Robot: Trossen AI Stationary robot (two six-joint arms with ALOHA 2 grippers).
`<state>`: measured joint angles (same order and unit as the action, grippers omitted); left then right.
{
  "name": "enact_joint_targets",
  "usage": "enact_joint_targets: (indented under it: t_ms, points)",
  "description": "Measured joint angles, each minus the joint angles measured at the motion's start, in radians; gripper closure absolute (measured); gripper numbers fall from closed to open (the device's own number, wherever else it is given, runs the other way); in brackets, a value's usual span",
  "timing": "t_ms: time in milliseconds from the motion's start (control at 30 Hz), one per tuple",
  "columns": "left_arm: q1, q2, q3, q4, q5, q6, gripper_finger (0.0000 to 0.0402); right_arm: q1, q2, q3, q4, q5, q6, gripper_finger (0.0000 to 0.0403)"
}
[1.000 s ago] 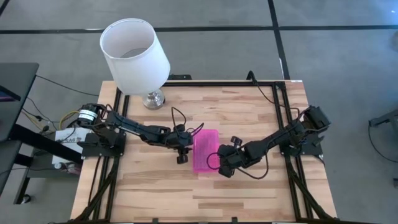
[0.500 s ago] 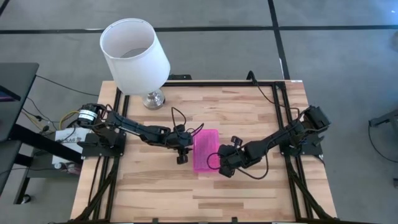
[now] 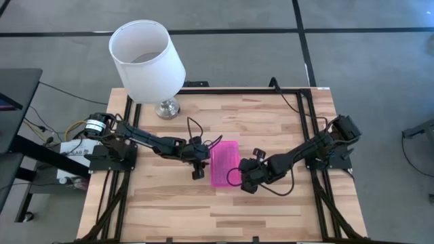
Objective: Pick & place school supplies into a supply box
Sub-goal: Return to Home Position
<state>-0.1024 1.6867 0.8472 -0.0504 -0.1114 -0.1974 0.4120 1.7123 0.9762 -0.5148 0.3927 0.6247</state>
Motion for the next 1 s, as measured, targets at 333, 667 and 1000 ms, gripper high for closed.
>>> enact_joint_targets:
  t_ms: [333, 667, 1000]
  points:
    - [0.000, -0.027, 0.107, -0.146, -0.008, 0.064, 0.0273, 0.000, -0.100, 0.000, -0.065, 0.021, -0.026, 0.0310]
    - [0.012, -0.168, 0.202, -0.213, -0.088, 0.171, 0.0273, -0.002, -0.338, 0.001, -0.103, 0.108, -0.103, 0.0310]
    - [0.008, -0.337, 0.209, -0.227, -0.261, 0.148, 0.0273, -0.015, -0.532, 0.006, -0.131, 0.106, -0.119, 0.0310]
